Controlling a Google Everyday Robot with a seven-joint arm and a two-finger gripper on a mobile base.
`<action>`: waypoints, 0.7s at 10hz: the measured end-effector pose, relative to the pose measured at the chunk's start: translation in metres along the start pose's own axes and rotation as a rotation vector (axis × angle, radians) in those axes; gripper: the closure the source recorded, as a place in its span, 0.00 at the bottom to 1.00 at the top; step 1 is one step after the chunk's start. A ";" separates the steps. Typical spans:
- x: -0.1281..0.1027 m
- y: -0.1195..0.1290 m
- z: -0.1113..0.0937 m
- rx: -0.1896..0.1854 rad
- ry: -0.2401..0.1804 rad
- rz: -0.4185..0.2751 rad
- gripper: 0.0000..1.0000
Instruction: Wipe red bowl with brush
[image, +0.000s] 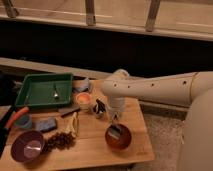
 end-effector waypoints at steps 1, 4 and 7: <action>-0.009 -0.002 -0.002 0.012 -0.009 0.011 1.00; -0.014 -0.036 -0.008 0.068 -0.028 0.113 1.00; 0.004 -0.069 -0.007 0.086 -0.024 0.194 1.00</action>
